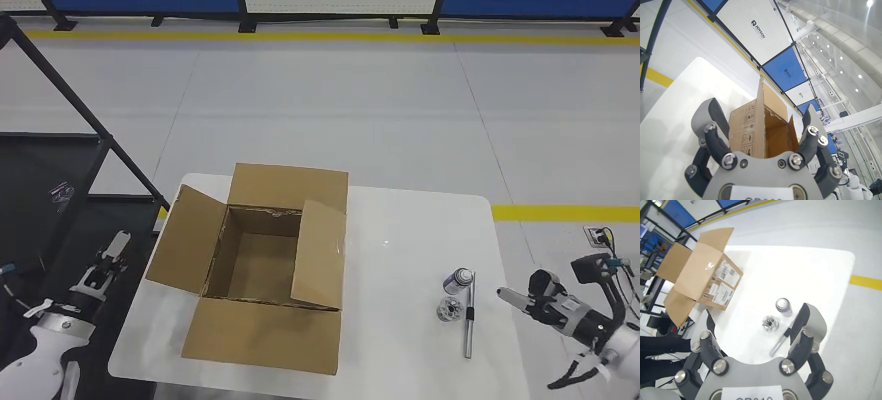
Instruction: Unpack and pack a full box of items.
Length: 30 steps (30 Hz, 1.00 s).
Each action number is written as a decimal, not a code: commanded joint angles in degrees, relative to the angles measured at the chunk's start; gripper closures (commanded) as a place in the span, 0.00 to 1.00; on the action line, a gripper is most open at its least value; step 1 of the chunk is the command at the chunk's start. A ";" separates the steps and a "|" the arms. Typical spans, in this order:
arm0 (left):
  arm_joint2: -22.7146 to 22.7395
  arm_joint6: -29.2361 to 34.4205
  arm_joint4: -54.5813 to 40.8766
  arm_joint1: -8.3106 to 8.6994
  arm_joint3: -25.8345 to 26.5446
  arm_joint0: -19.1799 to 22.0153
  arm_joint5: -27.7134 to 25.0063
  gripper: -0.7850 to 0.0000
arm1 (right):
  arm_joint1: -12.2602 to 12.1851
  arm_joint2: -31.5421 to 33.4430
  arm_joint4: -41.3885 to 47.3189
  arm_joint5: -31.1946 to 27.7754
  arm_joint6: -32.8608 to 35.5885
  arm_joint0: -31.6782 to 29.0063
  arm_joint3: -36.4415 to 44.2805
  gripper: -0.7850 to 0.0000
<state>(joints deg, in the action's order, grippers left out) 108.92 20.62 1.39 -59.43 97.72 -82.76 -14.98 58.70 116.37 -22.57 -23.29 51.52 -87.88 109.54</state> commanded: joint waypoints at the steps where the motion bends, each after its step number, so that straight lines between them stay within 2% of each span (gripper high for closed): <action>1: -0.20 0.82 -0.25 0.02 0.33 0.16 -0.14 0.00 | 0.00 -0.05 0.03 -0.04 0.05 0.28 -0.01 0.00; 8: -2.80 3.33 0.29 0.03 1.98 1.54 -1.32 0.00 | 0.00 -0.05 0.03 -0.04 0.05 0.28 -0.01 0.00; 14: -4.54 2.76 -0.55 -0.25 3.68 0.19 -3.39 0.00 | 0.00 -0.23 -1.02 0.81 -0.19 0.17 0.14 0.00; 19: -4.78 1.46 -1.50 -0.47 3.62 -0.95 -3.86 0.00 | -0.34 -7.38 -19.80 14.92 4.20 1.26 5.80 0.00; 23: -3.87 -0.06 -1.73 -0.53 2.90 -0.87 -3.84 0.00 | -0.65 -14.26 -32.77 22.92 11.13 4.34 5.16 0.00; 28: -2.22 -1.18 -3.01 -0.52 1.19 -0.13 -3.10 0.00 | -0.44 -22.63 -41.74 30.78 17.79 10.47 0.10 0.00; 30: -1.69 -0.93 -3.53 -0.48 0.62 0.20 -3.00 0.00 | -0.19 -25.40 -42.79 32.60 19.28 13.10 -2.27 0.00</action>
<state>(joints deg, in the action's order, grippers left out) 107.00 19.49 -1.91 -59.93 98.61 -82.71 -18.00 58.39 92.34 -65.18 8.45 70.15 -76.15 108.53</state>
